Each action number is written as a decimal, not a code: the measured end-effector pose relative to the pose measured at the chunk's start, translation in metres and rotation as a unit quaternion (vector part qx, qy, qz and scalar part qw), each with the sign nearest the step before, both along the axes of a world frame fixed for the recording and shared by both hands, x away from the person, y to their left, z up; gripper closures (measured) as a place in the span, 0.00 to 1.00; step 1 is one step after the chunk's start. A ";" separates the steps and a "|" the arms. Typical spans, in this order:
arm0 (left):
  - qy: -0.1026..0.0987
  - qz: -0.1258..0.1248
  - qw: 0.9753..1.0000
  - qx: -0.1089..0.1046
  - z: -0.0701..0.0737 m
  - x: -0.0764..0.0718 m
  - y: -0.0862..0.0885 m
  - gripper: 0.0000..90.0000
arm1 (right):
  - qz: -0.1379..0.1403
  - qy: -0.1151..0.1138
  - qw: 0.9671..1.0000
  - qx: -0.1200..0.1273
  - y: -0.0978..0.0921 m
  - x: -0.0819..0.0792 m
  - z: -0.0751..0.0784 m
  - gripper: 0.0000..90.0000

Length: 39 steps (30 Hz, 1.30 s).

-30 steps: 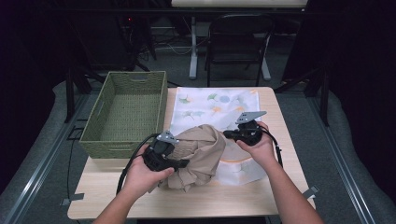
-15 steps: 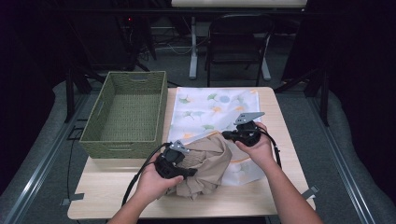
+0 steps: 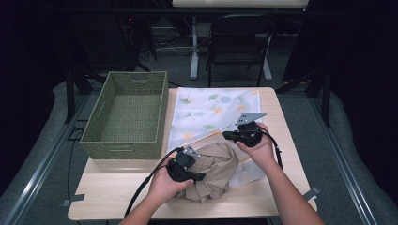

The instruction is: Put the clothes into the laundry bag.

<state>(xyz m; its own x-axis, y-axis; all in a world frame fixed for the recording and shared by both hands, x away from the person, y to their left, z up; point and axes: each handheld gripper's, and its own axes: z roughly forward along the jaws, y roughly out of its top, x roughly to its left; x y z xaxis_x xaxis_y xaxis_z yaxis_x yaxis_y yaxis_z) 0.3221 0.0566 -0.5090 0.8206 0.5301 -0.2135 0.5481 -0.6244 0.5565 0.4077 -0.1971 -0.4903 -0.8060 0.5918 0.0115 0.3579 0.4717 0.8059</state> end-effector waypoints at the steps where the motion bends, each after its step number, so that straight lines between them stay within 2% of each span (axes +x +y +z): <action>1: 0.004 0.005 1.000 0.001 -0.005 0.002 0.000 0.74 | 0.000 0.000 1.000 -0.001 0.000 -0.001 0.001 1.00; 7: 0.009 0.016 1.000 0.001 -0.009 0.008 -0.001 0.74 | 0.001 -0.004 1.000 -0.001 0.002 -0.002 0.002 1.00; 8: 0.004 0.020 1.000 0.004 -0.008 0.012 -0.001 0.74 | 0.002 -0.005 1.000 0.000 0.003 -0.003 0.003 1.00; 14: 0.011 0.044 0.999 0.000 -0.009 0.023 -0.001 0.74 | 0.006 -0.011 1.000 0.001 0.004 -0.005 0.006 1.00; 17: 0.009 0.054 0.998 0.006 -0.012 0.027 -0.002 0.74 | 0.009 -0.015 1.000 0.005 0.003 -0.007 0.009 1.00; 26: 0.006 0.055 0.998 0.018 -0.020 0.027 -0.008 0.74 | 0.010 -0.027 0.999 0.015 0.002 -0.011 0.018 1.00; 34: 0.006 0.056 0.998 0.016 -0.024 0.026 -0.011 0.74 | 0.005 -0.033 0.999 0.026 -0.001 -0.013 0.024 1.00; 39: 0.005 0.061 0.998 0.023 -0.019 0.029 -0.013 0.74 | 0.004 -0.032 0.999 0.030 -0.002 -0.013 0.024 1.00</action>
